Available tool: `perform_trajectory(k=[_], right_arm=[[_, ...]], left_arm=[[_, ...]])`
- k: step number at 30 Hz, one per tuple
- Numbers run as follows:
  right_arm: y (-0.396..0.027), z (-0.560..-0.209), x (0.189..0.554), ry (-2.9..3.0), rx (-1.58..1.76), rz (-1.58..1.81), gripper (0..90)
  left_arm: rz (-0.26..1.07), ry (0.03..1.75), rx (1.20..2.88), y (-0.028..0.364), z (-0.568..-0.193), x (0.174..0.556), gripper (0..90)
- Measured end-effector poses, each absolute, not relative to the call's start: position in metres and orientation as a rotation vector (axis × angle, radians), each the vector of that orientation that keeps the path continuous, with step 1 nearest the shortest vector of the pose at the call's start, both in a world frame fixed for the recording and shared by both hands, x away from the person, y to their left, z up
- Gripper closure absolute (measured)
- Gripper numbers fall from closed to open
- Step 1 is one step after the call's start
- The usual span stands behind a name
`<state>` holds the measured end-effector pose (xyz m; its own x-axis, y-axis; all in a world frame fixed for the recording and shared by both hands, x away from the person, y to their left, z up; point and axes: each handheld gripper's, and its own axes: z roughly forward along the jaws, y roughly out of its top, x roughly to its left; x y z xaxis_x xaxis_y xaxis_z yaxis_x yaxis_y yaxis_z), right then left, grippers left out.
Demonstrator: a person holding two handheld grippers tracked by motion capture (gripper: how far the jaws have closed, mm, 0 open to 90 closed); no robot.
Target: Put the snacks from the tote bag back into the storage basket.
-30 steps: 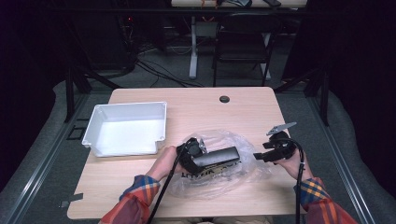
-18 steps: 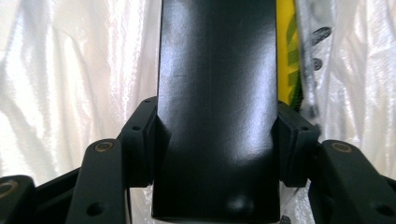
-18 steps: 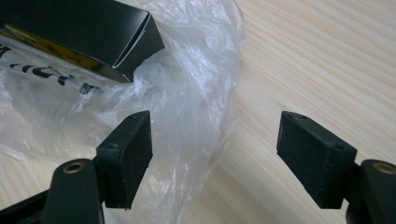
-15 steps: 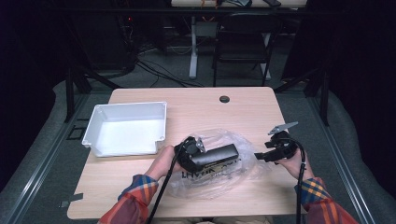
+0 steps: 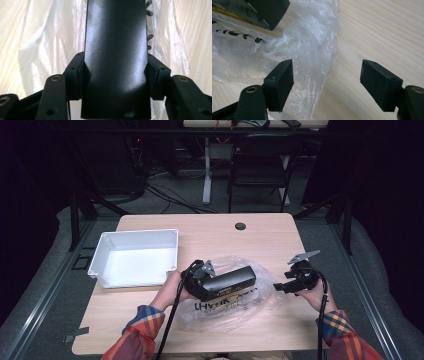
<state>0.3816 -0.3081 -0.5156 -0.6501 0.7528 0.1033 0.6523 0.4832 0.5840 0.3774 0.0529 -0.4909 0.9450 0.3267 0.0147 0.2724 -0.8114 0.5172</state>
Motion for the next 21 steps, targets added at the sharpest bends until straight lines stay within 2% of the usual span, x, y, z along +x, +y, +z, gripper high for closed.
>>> perform_trajectory(k=[21], right_arm=[[-0.309,-0.516,0.383,2.564,1.22,0.896,26.3]], left_arm=[[0.201,0.363,2.551,0.066,-0.438,0.385,43.4]])
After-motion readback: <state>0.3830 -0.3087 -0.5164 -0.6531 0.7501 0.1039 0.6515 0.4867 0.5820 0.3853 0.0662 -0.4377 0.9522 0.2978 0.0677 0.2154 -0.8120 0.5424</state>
